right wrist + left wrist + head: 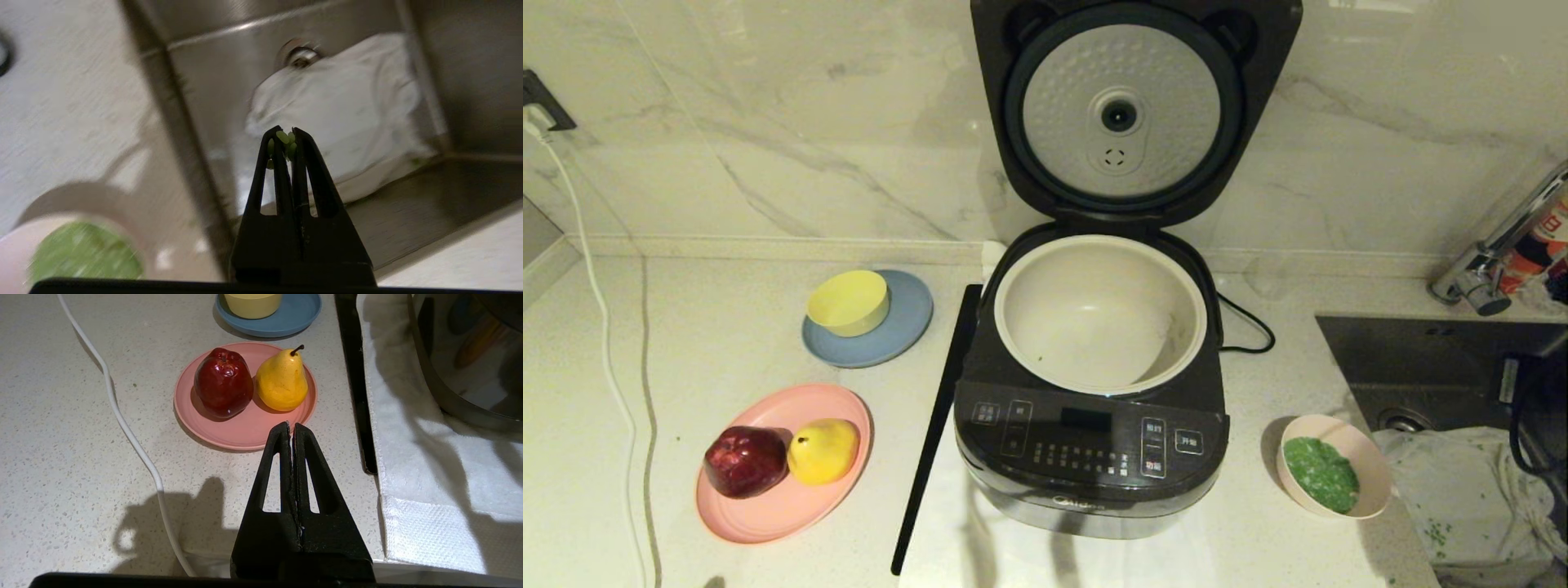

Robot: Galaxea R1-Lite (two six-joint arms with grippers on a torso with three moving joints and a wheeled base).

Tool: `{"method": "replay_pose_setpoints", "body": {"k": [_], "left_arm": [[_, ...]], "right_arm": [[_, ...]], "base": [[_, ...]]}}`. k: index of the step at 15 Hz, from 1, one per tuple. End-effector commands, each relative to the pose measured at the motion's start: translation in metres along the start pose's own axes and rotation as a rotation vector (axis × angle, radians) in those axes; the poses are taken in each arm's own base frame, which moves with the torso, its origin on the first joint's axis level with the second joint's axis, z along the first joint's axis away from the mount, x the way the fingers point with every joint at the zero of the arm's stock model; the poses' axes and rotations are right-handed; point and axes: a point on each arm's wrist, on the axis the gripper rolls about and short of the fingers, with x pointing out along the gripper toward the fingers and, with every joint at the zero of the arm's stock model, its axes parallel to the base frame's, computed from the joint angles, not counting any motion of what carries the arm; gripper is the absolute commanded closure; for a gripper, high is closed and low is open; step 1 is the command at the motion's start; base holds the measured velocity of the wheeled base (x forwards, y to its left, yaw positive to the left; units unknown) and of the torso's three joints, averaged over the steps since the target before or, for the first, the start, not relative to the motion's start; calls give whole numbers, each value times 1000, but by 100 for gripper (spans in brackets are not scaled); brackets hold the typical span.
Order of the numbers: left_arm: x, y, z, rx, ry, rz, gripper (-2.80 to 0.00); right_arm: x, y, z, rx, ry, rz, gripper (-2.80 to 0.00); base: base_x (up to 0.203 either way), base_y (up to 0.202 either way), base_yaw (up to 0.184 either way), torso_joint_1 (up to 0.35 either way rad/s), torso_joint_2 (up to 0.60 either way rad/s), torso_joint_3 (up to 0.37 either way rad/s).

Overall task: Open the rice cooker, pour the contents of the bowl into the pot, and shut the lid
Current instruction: Turn on the tap

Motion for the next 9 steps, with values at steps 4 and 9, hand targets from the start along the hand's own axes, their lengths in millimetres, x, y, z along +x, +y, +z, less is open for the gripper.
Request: {"method": "replay_pose_setpoints", "body": {"k": [4,9], "left_arm": [[1,0,-2,0,8,-1,0],[1,0,-2,0,8,0,0]], "right_arm": [[-4,-2,31,-76,-118,-52,0],[11,2,28,-132,-134,-54,0]], "base": [[0,0,0,0,0,0],[0,0,0,0,0,0]]}}
